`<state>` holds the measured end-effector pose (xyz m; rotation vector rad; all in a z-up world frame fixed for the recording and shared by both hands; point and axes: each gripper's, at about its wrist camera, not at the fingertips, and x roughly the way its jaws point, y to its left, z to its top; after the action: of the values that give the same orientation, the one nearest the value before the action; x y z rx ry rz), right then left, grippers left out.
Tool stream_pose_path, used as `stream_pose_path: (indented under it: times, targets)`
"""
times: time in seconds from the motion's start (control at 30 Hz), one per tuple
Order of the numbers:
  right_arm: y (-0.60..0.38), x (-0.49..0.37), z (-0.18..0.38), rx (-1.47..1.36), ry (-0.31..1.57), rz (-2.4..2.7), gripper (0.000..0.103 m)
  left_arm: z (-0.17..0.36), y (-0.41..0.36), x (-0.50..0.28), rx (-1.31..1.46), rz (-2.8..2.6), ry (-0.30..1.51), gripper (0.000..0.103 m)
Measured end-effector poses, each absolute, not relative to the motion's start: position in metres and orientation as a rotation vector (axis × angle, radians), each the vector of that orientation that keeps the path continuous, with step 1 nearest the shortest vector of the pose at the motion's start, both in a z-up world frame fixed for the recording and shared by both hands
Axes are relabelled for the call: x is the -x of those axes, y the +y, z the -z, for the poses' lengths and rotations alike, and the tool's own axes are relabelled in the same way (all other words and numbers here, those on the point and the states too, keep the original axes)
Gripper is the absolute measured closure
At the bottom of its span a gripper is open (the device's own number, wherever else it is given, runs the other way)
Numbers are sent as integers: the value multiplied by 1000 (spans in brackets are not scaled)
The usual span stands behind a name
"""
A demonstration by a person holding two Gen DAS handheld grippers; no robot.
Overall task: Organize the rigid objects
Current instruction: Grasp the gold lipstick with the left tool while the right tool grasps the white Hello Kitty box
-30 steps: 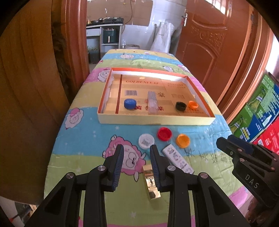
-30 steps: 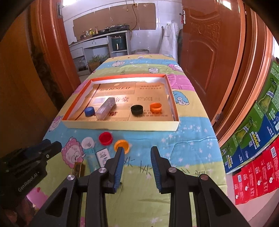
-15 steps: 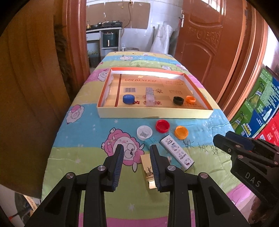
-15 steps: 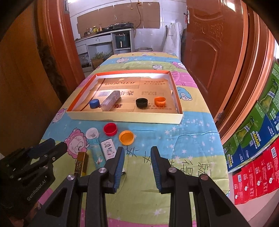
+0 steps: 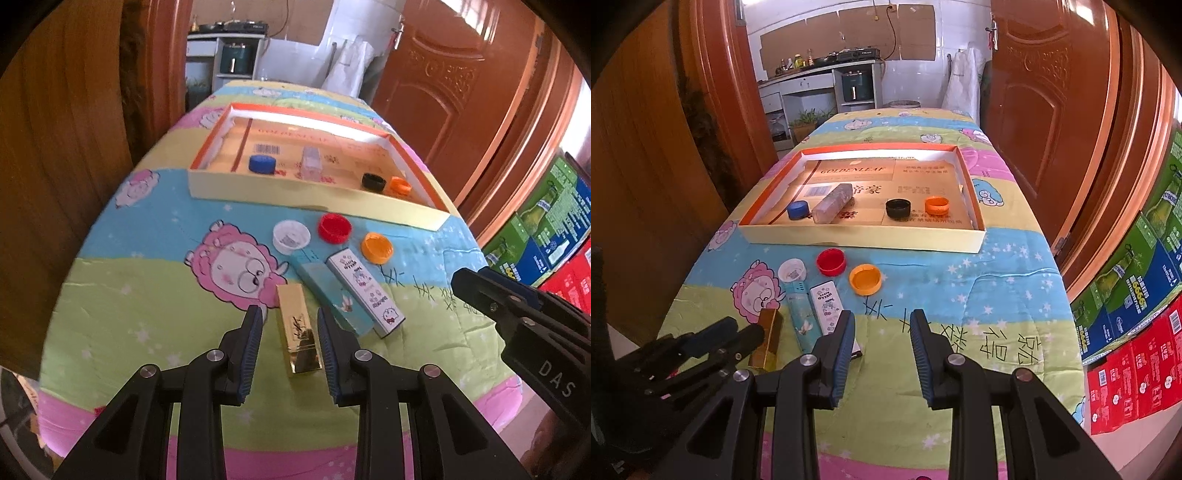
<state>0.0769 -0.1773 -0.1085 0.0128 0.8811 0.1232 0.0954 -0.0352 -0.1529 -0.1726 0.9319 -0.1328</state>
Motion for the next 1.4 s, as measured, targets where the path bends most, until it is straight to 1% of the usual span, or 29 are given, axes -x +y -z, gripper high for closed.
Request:
stream_pose_path:
  times: [0.37,0.4,0.43,0.73,1.2,1.33,1.4]
  targets:
    - [-186,-81,120,-38,903,-131,72,171,-45,-105,137,87,980,72]
    - [-186,-81,121,-40,905,-138,72,172,-43,-105,155,97,979,74]
    - [-186,-81,122,-45,907,-149,72,172,-40,-104,166,103,975,85]
    - [-176,-87,133,-39,930,-212,72,171,-38,-106,155,118,974,85]
    - [-142,-108,158,103,985,-332,72,172,-25,-110,185,118,987,85]
    - [-131,-116,162,176,982,-343,72,172,-23,-112,190,122,988,85]
    - [-126,-121,169,215,1012,-361,72,173,-23,-113,192,123,989,85]
